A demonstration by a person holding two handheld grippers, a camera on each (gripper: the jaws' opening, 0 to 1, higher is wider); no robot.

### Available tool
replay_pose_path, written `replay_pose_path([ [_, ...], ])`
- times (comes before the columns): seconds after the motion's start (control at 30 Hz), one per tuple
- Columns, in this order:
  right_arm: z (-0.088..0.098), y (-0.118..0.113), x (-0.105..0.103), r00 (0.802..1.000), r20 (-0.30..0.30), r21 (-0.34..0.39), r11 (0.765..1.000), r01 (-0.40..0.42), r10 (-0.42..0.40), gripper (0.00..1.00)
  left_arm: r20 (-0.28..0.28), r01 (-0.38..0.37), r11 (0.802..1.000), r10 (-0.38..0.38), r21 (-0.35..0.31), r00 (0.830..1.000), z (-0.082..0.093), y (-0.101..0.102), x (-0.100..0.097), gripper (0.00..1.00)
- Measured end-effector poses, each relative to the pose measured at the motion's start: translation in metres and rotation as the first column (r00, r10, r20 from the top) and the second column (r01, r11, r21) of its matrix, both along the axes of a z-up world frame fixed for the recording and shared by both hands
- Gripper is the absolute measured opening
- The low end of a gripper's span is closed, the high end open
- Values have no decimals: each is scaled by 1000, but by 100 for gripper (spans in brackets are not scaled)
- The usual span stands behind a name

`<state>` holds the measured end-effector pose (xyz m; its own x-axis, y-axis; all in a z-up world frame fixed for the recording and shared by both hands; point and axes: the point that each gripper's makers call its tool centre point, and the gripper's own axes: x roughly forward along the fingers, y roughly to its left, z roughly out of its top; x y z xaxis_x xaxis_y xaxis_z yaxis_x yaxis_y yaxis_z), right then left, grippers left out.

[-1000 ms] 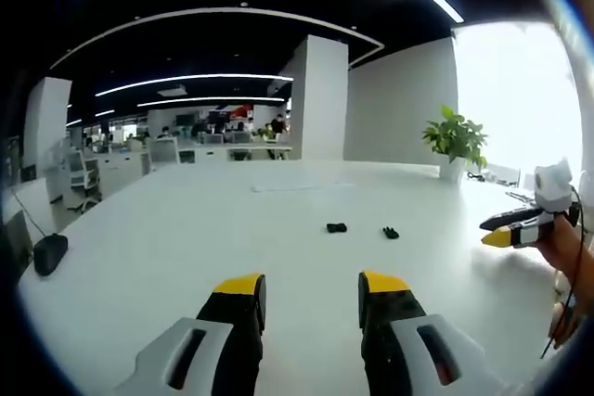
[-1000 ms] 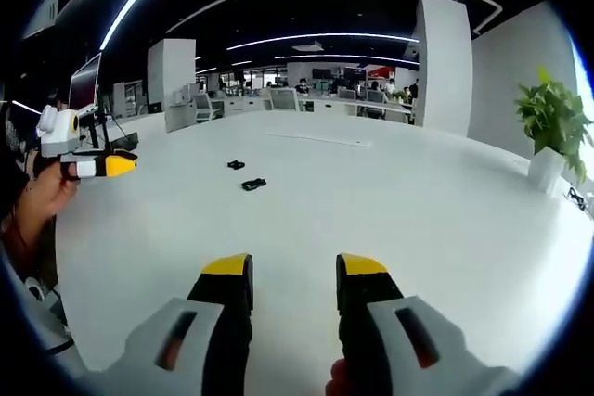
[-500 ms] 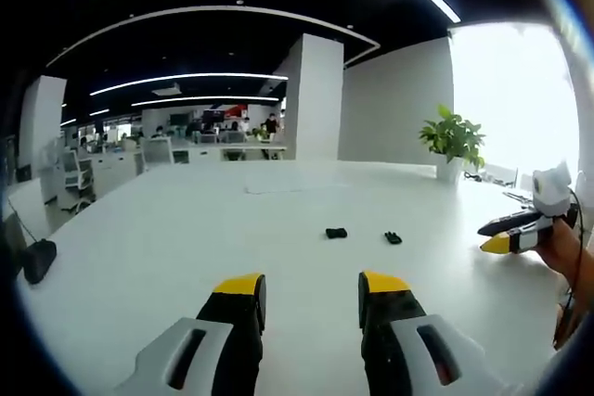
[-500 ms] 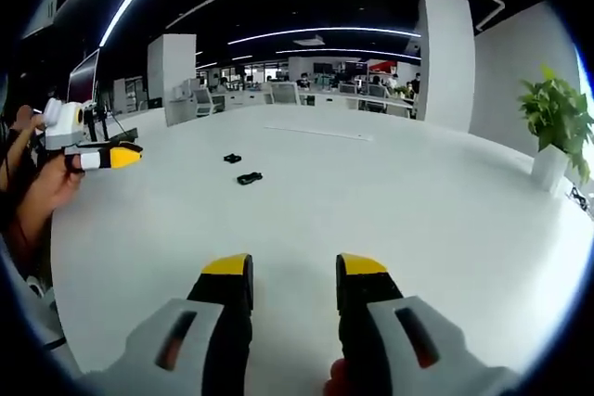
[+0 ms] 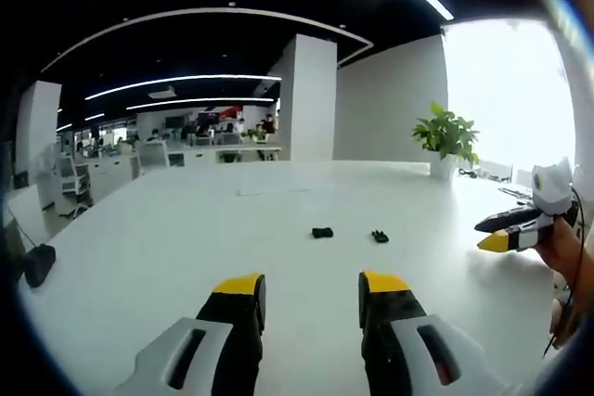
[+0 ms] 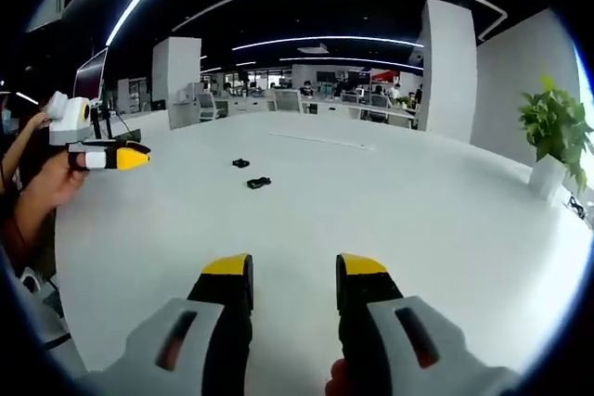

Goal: Snap the two parts of the plastic buckle together until the buckle closes and remains connected.

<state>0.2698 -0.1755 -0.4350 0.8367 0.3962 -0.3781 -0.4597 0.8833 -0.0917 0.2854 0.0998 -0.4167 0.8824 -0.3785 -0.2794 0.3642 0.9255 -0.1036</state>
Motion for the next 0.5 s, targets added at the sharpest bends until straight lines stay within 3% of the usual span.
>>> replay_pose_path([
  [0.3,4,8,7,1000,2,1,1000,-31,31,36,13,-1,1000,0,13,1000,4,-1,4,41],
  [0.5,16,12,19,999,21,-4,999,-50,50,36,26,11,1000,-11,16,1000,11,-4,9,41],
])
